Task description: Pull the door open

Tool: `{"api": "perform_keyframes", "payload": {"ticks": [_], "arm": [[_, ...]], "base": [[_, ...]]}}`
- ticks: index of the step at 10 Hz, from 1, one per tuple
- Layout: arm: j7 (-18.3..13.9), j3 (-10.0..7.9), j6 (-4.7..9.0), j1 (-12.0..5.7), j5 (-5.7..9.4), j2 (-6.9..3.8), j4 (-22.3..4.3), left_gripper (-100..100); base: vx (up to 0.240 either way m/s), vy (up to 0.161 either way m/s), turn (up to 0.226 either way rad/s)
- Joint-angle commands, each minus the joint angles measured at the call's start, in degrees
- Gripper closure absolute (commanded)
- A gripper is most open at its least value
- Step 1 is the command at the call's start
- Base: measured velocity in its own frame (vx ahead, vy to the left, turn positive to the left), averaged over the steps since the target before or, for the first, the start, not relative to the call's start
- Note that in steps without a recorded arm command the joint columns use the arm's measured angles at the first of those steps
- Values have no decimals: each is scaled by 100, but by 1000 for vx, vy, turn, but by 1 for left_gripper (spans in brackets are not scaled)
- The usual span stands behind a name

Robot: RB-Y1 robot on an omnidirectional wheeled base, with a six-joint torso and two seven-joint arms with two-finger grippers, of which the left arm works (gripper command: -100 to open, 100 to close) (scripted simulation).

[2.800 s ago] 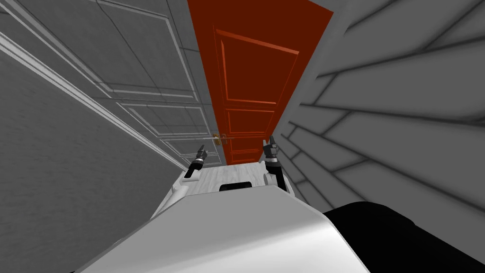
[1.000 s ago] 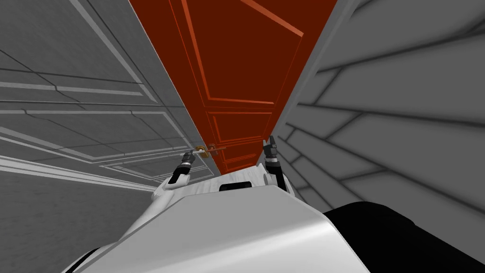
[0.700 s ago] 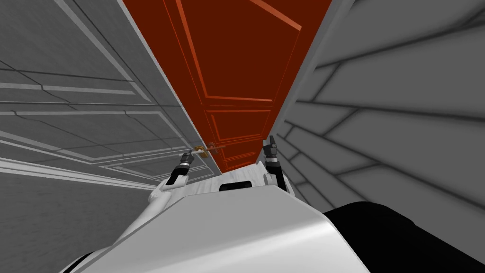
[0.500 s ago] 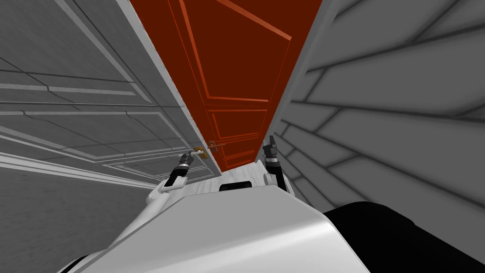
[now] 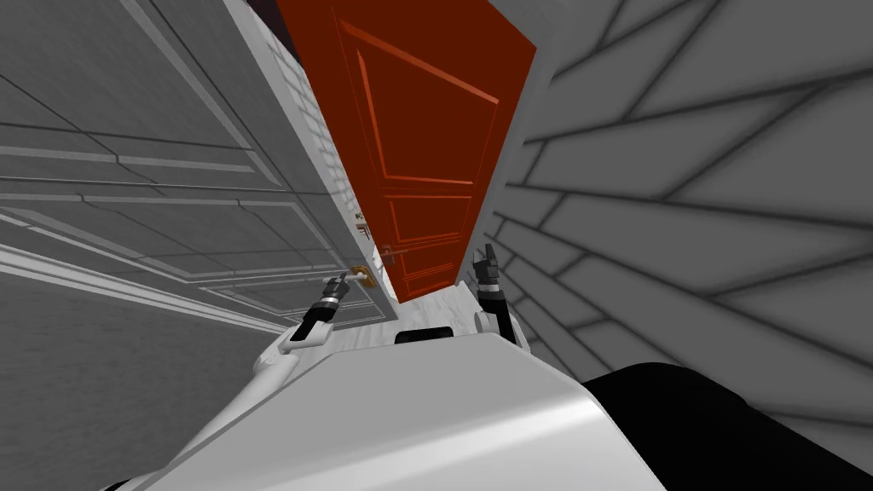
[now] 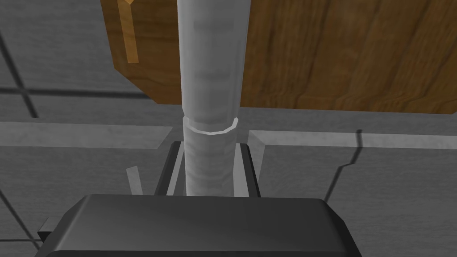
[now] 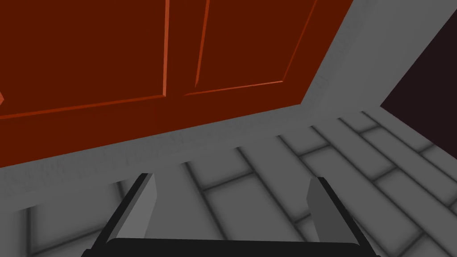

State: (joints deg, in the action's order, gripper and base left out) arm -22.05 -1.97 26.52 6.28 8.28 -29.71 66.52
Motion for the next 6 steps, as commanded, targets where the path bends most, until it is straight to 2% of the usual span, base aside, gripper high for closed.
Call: {"api": "perform_keyframes", "payload": {"ticks": [1,2,6], "arm": [[0,0,0,0,0,0,0,100],[-108,109,127,117,-7,-95,67,100],[-317,290,406,350,-11,-320,186,100]], "base": [[-102,56,-59],[-140,56,-149],[-205,63,-120]]}}
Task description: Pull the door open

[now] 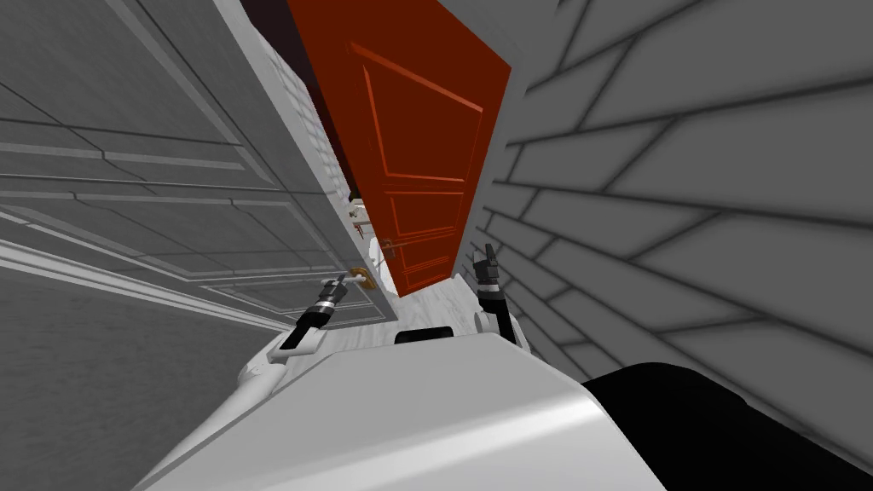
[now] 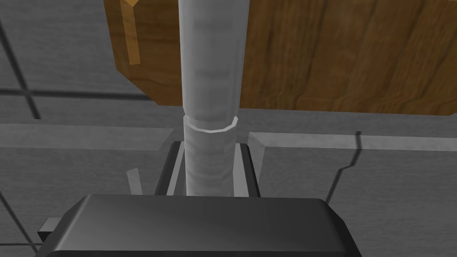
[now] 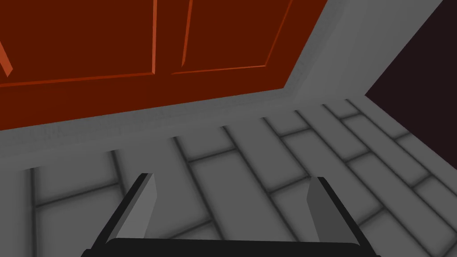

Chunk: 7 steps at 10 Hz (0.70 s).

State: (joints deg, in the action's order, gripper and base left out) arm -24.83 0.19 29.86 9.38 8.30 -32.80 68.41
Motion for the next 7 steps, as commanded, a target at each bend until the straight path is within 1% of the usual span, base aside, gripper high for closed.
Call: {"api": "perform_keyframes", "payload": {"ticks": [1,4,5,6,7], "arm": [[-121,144,181,131,-15,-99,43,100],[-290,291,407,319,-18,-282,139,100],[-249,238,347,267,-13,-256,71,100],[-323,306,496,362,-16,-341,63,100],[-359,332,574,402,-14,-389,60,100]], "base": [[-215,64,-145],[-216,102,-129],[-88,37,-19],[-154,50,-135],[-226,92,-171]]}}
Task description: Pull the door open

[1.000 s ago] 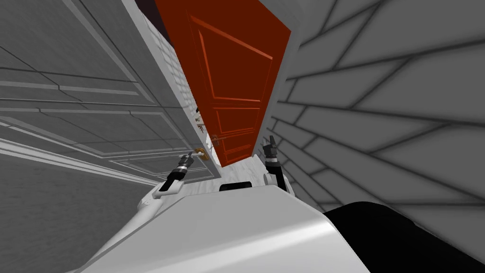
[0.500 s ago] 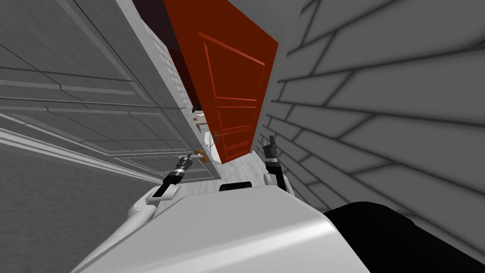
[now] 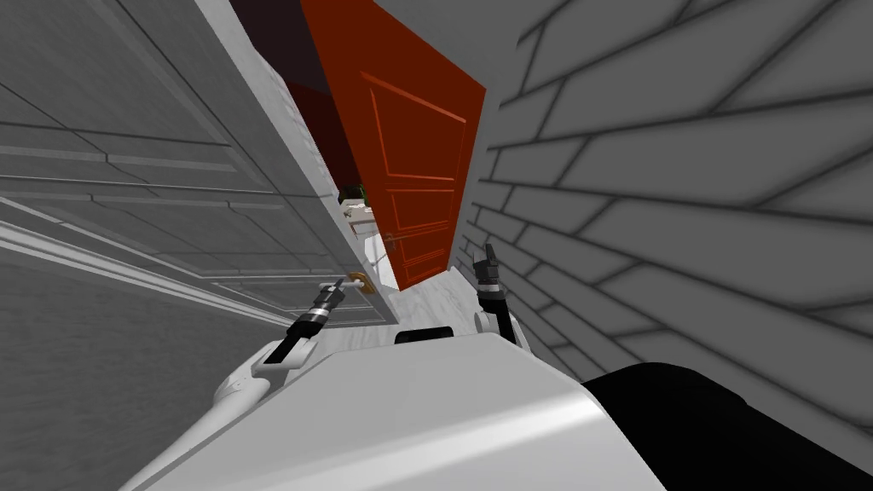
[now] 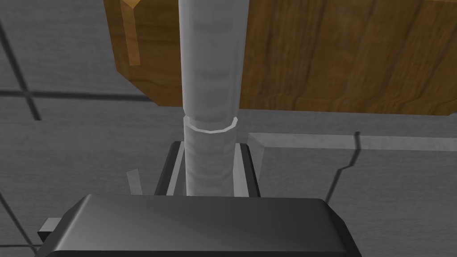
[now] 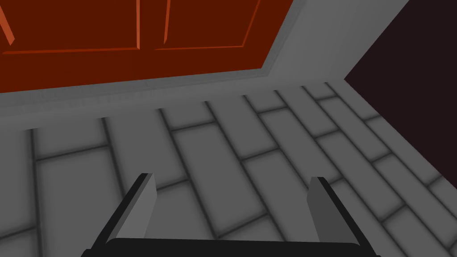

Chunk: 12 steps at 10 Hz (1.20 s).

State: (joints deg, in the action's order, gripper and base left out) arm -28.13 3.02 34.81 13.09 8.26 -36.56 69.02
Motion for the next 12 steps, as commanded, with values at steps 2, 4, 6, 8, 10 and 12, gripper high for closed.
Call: {"api": "perform_keyframes", "payload": {"ticks": [2,4,6,8,10,12], "arm": [[-113,111,259,124,-6,-125,-7,100],[-221,189,487,243,-1,-267,-14,100],[-290,239,633,320,3,-358,-19,100],[-299,213,630,337,14,-403,-34,100],[-367,272,810,395,2,-479,-104,100],[-423,314,958,425,-5,-543,-161,100]], "base": [[-222,85,-164],[-228,85,-139],[-220,74,-143],[-157,62,-55],[-169,79,-147],[-205,101,-172]]}}
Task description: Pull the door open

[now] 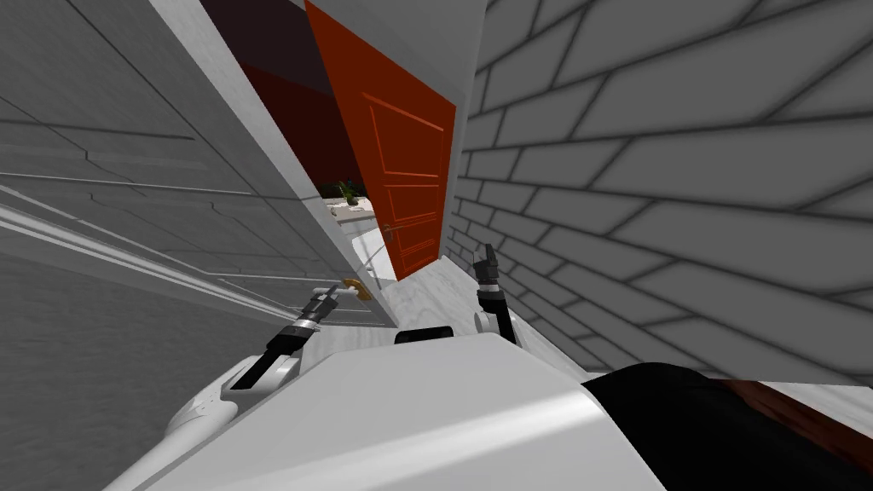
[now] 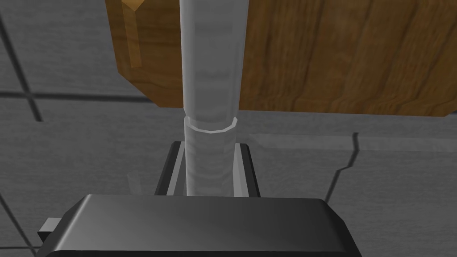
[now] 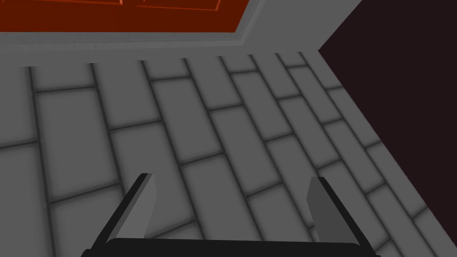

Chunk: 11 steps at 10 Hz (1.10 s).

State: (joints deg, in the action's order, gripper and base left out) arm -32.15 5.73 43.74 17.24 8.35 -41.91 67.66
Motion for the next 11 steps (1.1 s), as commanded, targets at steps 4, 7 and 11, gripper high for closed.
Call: {"api": "perform_keyframes", "payload": {"ticks": [4,7,11], "arm": [[-151,140,410,82,-30,-156,-155,100],[-171,144,470,76,-30,-195,-221,100],[-236,210,1130,337,-155,-316,-517,100]], "base": [[-213,90,-160],[-168,81,-99],[27,-5,25]]}}
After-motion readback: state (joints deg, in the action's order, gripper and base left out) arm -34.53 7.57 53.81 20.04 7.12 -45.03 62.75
